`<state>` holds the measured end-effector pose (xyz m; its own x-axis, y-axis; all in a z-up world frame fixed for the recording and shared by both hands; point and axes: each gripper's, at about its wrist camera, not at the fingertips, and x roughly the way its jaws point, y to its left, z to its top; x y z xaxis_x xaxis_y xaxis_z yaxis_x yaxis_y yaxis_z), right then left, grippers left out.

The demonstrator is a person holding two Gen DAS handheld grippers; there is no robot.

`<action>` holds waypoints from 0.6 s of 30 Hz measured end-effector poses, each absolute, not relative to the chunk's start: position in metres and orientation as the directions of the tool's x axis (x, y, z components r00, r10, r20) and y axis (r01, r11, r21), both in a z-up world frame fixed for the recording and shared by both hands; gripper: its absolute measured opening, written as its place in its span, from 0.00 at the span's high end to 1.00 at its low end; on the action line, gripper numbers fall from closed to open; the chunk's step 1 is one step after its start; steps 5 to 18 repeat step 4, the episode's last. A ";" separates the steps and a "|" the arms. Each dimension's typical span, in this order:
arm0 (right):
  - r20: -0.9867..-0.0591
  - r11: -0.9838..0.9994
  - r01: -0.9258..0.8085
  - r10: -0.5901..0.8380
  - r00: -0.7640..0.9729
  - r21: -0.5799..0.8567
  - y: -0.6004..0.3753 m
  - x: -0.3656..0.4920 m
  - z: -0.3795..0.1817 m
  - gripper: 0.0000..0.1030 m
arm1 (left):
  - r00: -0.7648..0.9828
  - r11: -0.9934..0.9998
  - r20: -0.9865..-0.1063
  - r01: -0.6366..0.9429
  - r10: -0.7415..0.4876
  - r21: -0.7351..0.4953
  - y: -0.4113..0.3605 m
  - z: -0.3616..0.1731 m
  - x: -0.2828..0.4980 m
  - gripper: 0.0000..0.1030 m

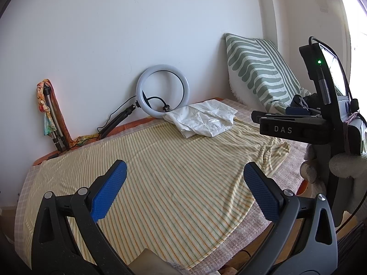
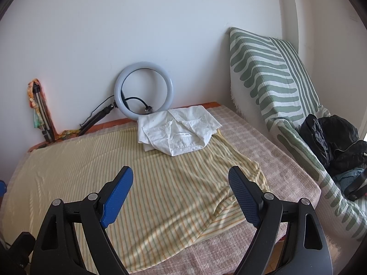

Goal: Fold small clothes

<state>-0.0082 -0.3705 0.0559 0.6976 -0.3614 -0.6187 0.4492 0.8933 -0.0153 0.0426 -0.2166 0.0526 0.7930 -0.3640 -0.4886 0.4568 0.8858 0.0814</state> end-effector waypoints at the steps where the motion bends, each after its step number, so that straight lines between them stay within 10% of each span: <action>1: -0.616 0.891 0.454 -0.366 0.697 -0.015 -0.370 -0.009 0.058 0.17 | 0.793 0.884 -0.486 0.459 -0.367 0.083 -0.216 0.053 0.043 0.00; 18: -0.609 0.881 0.472 -0.381 0.695 -0.013 -0.367 -0.013 0.063 0.17 | 0.800 0.886 -0.479 0.456 -0.363 0.090 -0.218 0.053 0.038 0.00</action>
